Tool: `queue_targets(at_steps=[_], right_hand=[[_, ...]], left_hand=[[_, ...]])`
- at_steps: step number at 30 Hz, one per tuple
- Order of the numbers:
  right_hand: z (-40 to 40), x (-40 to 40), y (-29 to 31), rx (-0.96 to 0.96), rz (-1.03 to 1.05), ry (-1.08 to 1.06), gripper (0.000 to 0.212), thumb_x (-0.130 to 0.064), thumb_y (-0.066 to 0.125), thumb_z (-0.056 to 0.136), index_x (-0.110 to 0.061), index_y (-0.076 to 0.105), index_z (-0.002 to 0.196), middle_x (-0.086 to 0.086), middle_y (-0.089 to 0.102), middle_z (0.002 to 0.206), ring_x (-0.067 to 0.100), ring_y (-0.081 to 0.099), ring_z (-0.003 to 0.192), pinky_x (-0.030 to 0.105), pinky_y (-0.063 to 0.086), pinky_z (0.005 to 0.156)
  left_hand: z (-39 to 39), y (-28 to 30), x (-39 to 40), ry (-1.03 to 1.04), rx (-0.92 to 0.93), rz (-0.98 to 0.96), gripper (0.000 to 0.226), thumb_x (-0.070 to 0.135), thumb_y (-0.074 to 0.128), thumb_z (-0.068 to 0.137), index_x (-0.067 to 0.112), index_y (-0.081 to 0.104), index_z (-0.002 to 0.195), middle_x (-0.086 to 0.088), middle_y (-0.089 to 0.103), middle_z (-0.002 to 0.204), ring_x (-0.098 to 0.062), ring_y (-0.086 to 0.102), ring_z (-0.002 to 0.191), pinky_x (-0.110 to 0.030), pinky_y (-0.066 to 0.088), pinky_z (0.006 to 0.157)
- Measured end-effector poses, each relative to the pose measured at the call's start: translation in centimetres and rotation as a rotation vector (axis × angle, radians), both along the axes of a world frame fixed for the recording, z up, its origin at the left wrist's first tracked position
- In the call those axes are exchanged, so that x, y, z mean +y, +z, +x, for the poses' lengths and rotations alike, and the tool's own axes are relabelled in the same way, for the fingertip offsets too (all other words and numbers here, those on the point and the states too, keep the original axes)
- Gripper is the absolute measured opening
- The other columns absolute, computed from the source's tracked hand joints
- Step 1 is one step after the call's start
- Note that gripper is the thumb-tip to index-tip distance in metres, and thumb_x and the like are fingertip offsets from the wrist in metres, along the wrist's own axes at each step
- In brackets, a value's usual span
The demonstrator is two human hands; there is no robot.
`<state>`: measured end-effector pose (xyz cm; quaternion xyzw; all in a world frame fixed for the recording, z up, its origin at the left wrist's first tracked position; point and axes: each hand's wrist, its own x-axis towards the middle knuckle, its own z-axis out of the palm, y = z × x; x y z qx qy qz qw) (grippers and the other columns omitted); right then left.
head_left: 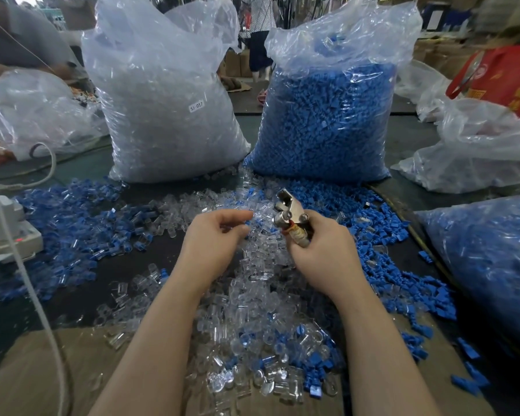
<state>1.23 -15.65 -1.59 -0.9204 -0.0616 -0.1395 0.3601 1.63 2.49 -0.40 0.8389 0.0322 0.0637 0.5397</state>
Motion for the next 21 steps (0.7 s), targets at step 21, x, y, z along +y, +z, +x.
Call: queue_targets(at_steps=[21], right_hand=[[-0.1,0.2,0.6,0.012,0.345,0.054,0.009,-0.031,0.073,0.086,-0.025,0.066,0.086,-0.009,0.066,0.07,0.009,0.062,0.067,0.039,0.054,0.064]], left_hand=[[-0.7,1.5,-1.0,-0.232,0.069,-0.338,0.018,0.006,0.079,0.076,0.023,0.076,0.083,-0.002,0.077,0.085,-0.014,0.073,0.079,-0.028,0.053,0.076]])
